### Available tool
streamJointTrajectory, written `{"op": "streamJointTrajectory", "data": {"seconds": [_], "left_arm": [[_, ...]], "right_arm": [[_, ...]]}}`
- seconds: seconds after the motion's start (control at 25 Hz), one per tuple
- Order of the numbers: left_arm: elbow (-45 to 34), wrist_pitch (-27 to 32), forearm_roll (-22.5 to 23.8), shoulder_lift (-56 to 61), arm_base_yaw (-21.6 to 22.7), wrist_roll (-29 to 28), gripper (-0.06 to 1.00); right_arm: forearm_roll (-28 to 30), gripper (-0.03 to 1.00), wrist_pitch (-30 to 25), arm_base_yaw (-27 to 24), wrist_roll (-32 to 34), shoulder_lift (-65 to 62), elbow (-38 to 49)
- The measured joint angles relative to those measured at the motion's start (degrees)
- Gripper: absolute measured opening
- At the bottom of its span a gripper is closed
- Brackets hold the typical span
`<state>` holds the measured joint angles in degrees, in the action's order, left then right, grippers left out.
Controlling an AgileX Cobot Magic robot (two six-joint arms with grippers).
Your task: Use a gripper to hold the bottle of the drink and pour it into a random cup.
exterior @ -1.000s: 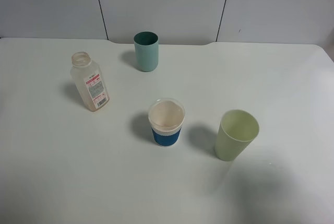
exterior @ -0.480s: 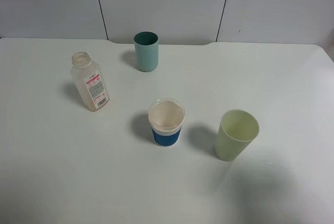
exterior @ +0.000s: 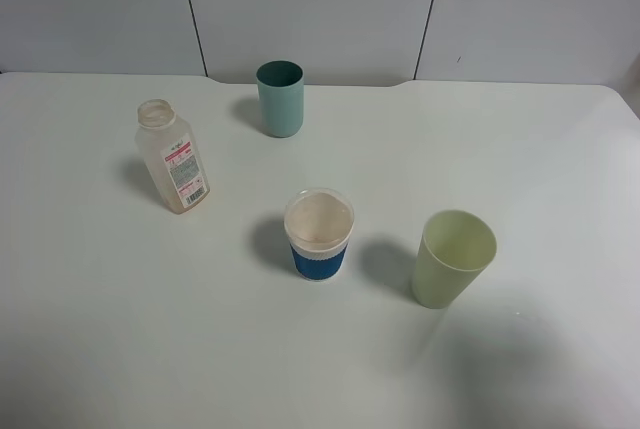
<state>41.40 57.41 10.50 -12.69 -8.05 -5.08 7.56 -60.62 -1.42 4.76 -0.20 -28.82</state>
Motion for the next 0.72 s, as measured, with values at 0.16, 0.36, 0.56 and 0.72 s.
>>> {"op": "streamJointTrajectory", "data": {"seconds": [0.16,0.36,0.56,0.72], "left_arm": [[0.0,1.95,-0.28,3.17,0.0,-1.14,0.99],[0.0,3.14,-0.28,5.75,2.37,-1.28,0.99],[-0.66,2.95,-0.71,8.7,7.8,0.07,0.99],[-3.75,1.86,-1.64,12.41,8.05,1.2,0.99]], "right_arm": [[0.0,0.63,0.0,0.0,0.0,0.0,0.0],[0.0,0.63,0.0,0.0,0.0,0.0,0.0],[0.0,0.63,0.0,0.0,0.0,0.0,0.0],[0.0,0.63,0.12,0.0,0.0,0.0,0.0]]}}
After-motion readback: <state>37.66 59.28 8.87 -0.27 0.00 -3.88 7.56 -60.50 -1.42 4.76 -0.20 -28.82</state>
